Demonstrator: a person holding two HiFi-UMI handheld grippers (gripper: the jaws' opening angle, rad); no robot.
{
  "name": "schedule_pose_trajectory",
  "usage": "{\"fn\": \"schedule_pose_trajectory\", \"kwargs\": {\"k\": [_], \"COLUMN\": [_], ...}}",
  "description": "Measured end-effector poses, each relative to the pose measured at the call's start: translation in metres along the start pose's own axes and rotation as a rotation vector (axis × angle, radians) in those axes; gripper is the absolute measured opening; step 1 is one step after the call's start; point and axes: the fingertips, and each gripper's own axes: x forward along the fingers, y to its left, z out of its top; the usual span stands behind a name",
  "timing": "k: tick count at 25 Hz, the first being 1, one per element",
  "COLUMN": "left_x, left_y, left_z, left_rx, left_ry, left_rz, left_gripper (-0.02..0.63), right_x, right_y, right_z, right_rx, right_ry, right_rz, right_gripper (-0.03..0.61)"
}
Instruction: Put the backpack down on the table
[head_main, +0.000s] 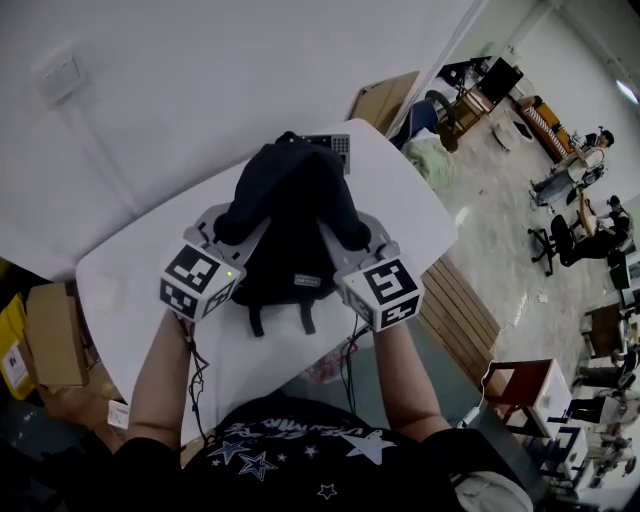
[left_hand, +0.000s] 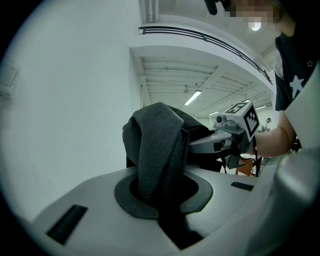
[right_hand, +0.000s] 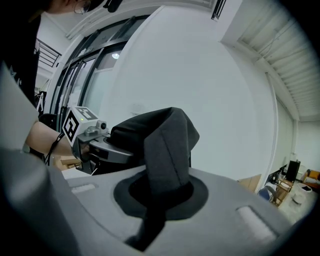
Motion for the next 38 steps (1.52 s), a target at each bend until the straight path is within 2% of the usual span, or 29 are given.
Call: {"fn": "schedule_pose_trajectory", "kwargs": {"k": [4, 9, 12, 22, 28, 33, 36, 38], "left_x": [0.007, 0.013, 0.013, 0.013, 0.005, -0.003, -0.007, -0.013], "left_y": [0.009, 0.012, 0.008, 0.005, 0.009, 0.014, 0.014, 0.014], "left_z": [-0.005, -0.01, -0.015, -0.019, -0.021, -0.021, -0.02, -0.02], "left_rx": [-0.01, -0.037, -0.022, -0.009, -0.043, -0.073, -0.072, -0.071], "left_ry": [-0.012, -0.017, -0.03, -0.056, -0.087, -0.101, -0.097, -0.097], "left_rz": [-0.005, -0.034, -0.044, -0.036, 0.027, 0.088, 0.127, 0.156], "left_gripper": [0.051, 0.051, 0.051, 0.052, 0.111, 0.247, 0.338, 0.369], "right_x": [0.009, 0.013, 0.01, 0.008, 0.007, -0.002, -0.011, -0.018], "right_y": [-0.005, -0.01, -0.007, -0.003, 0.005, 0.006, 0.001, 0.0], "right_z": [-0.002, -0.008, -0.012, -0.015, -0.028, -0.031, -0.028, -0.028], "right_rx": [-0.019, 0.022, 0.03, -0.025, -0.013, 0.043, 0.069, 0.074], "right_ry": [0.005, 0.013, 0.002, 0.002, 0.049, 0.021, 0.0, 0.005], "right_rz": [-0.004, 0.01, 0.012, -0.013, 0.027, 0.021, -0.011, -0.018], "right_gripper": [0.015, 0.018, 0.023, 0.042, 0.172, 0.302, 0.318, 0.319]}}
